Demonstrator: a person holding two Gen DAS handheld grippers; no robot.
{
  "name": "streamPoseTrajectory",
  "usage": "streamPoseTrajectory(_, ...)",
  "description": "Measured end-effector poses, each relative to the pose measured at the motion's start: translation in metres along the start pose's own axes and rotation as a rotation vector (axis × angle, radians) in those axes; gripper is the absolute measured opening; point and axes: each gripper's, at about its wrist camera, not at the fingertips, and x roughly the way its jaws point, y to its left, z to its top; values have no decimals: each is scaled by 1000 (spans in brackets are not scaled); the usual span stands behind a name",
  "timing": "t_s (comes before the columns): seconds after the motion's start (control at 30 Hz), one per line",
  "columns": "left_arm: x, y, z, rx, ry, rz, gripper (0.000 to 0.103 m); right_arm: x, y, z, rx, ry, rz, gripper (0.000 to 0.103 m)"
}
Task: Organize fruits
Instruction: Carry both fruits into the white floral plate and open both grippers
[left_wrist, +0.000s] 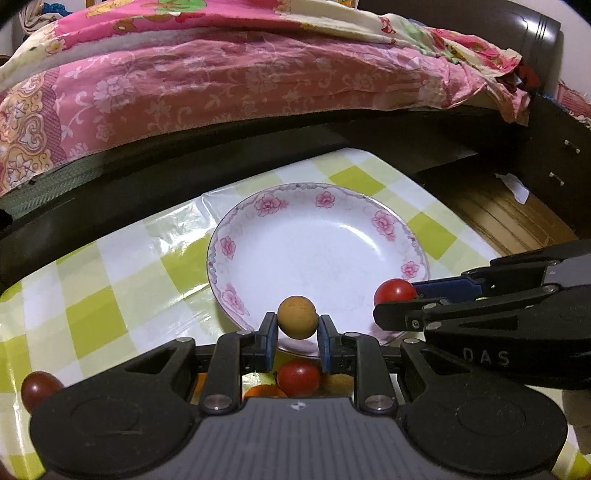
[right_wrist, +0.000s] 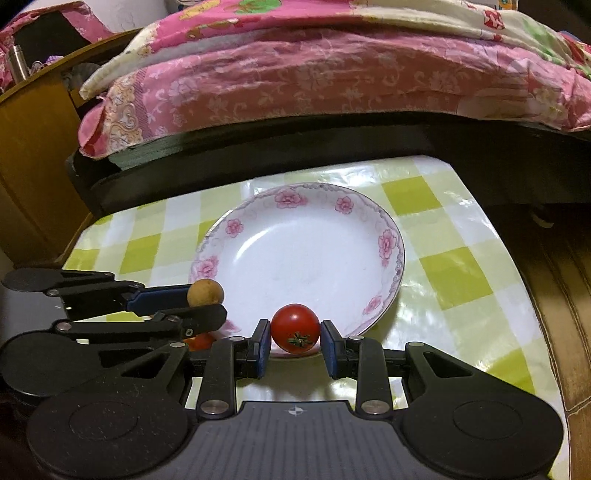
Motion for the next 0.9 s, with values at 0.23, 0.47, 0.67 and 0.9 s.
streamPoseTrajectory(0.23,8,2,3,2,-1,0,31,11,-4,4,-14,2,-1,26)
streamPoseTrajectory(0.47,10,1,3,7,-3,3,31,16,-6,6,-24,3,4,29)
streamPoseTrajectory(0.67,11,1,4,10,-2,7,31,16,-6,6,-30,-3,-2,29)
streamPoseTrajectory(0.9,12,1,5,12,0,8,32,16,-7,6,-29,-7,-3,29)
